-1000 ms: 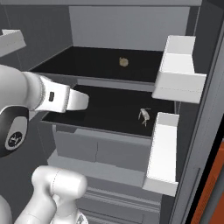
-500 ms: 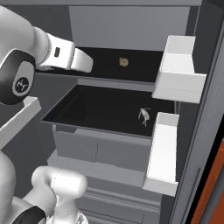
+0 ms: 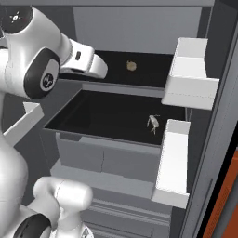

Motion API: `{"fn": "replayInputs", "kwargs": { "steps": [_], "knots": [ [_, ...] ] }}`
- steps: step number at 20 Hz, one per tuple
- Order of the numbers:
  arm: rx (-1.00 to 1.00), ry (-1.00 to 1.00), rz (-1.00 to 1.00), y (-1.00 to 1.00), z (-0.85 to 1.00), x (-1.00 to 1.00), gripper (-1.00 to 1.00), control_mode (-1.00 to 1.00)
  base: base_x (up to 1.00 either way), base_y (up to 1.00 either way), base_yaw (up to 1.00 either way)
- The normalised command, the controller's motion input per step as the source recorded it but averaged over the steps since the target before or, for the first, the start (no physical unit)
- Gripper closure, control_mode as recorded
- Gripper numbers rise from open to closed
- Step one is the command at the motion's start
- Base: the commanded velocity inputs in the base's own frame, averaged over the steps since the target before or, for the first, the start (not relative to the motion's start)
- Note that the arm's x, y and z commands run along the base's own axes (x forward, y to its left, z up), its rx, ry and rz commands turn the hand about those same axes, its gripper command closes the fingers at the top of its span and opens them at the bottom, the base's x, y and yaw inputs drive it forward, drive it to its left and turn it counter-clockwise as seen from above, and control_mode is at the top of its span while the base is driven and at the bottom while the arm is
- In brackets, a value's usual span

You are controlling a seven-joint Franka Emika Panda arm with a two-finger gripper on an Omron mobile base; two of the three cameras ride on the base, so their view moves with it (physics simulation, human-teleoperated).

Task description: Retrieve the bottle and the shaker from the cabinet and place them next to the mixing bowl on the counter. Then add garlic from the fridge to the mixing bowl.

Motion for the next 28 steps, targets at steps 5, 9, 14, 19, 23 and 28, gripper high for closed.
{"fn": "replayInputs", "kwargs": {
  "steps": [5, 9, 14, 19, 23, 28],
  "knots": [
    [0.0, 0.06, 0.0, -0.1, -0.32, 0.97, -1.0, -1.0, 0.0, 0.0, 0.0],
    [0.0, 0.08, -0.01, -0.13, 0.14, 0.92, -1.0, -1.0, 0.0, 0.0, 0.0],
    [0.0, 0.08, 0.08, -0.42, 0.17, 0.51, -1.0, -1.0, 0.0, 0.0, 0.0],
    [0.0, 0.02, 0.08, -0.2, 0.04, 0.49, -1.0, -1.0, 0.0, 0.0, 0.0],
    [0.0, 0.0, -0.01, 0.0, 0.0, 0.48, -1.0, -1.0, 0.0, 0.0, 0.0],
    [-0.01, 0.03, -0.03, -0.01, -0.12, 0.65, -1.0, -1.0, 0.0, 0.0, 0.0]
  ]
}}
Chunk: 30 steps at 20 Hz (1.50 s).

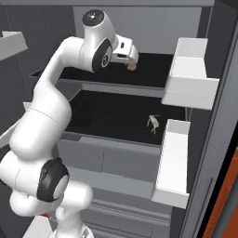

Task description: Retrieve the bottle and the shaker from the cabinet and place them next to the mixing bowl on the counter. Then add garlic from the fridge to the mixing bowl.

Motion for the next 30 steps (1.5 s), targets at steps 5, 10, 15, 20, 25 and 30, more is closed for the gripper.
{"fn": "replayInputs", "kwargs": {
  "steps": [5, 10, 15, 20, 25, 30],
  "knots": [
    [0.0, 0.14, -0.04, -0.23, -0.19, 0.67, -1.0, -1.0, 0.0, 0.0, 0.0],
    [0.0, 0.09, 0.0, -0.27, 0.0, 0.6, -1.0, -1.0, 0.0, 0.0, 0.0],
    [0.0, 0.0, 0.0, -0.03, -0.05, 0.67, -1.0, -1.0, 0.0, 0.0, 0.0],
    [0.0, 0.0, 0.0, -0.1, -0.27, 0.36, -1.0, -1.0, 0.0, 0.0, 0.0],
    [0.01, -0.01, 0.0, -0.02, 0.07, -0.29, -1.0, -1.0, 0.0, 0.0, 0.0],
    [0.0, 0.0, 0.0, 0.0, 0.04, -0.21, -1.0, -1.0, 0.0, 0.0, 0.0]
  ]
}}
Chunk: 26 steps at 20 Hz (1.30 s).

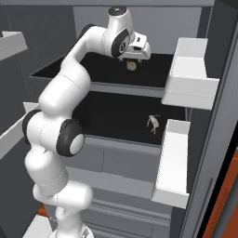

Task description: Retrieve the bottle and the shaker from the cabinet and place them next to the mixing bowl on the counter. Then add garlic from the fridge to the mixing bowl.

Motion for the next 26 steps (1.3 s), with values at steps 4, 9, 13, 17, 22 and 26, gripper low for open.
{"fn": "replayInputs", "kwargs": {
  "steps": [4, 9, 13, 17, 22, 26],
  "knots": [
    [0.0, 0.0, 0.0, 0.0, -0.08, -0.32, -1.0, -1.0, 0.0, 0.0, 0.0],
    [0.0, 0.0, 0.0, 0.0, -0.02, -0.3, -1.0, -1.0, 0.0, 0.0, 0.0],
    [0.0, 0.0, 0.0, 0.0, 0.0, 0.05, -1.0, -1.0, 0.0, 0.0, 0.0],
    [0.0, 0.0, 0.0, 0.0, -0.14, 0.03, -1.0, -1.0, 0.0, 0.0, 0.0],
    [0.0, 0.0, 0.0, 0.0, -0.08, 0.18, -1.0, -1.0, 0.0, 0.0, 0.0],
    [0.0, 0.0, 0.0, 0.0, -0.01, 0.23, -1.0, -1.0, 0.0, 0.0, 0.0]
  ]
}}
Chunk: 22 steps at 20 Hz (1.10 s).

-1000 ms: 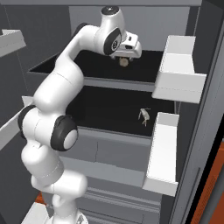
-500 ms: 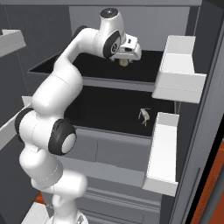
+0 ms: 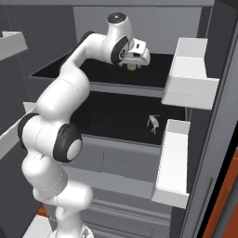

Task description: Retrieve the bottle and the shaker from the cabinet and place them next to the mixing bowl on the counter. Then add garlic from the fridge to the mixing bowl.

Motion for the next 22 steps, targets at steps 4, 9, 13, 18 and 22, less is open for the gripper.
{"fn": "replayInputs", "kwargs": {
  "steps": [4, 9, 13, 18, 22],
  "knots": [
    [0.0, 0.0, 0.0, 0.0, -0.01, 0.06, -1.0, -1.0, 0.0, 0.0, 0.0],
    [0.0, 0.0, 0.0, 0.0, -0.1, 0.01, -1.0, -1.0, 0.0, 0.0, 0.0],
    [0.0, 0.0, 0.0, 0.0, -0.21, 0.0, -1.0, -1.0, 0.0, 0.0, 0.0],
    [0.0, -0.01, 0.0, 0.0, -0.03, 0.0, -1.0, -1.0, 0.0, 0.0, 0.0],
    [0.0, -0.06, 0.0, 0.0, -0.18, 0.05, -1.0, -1.0, 0.0, 0.0, 0.0]
  ]
}}
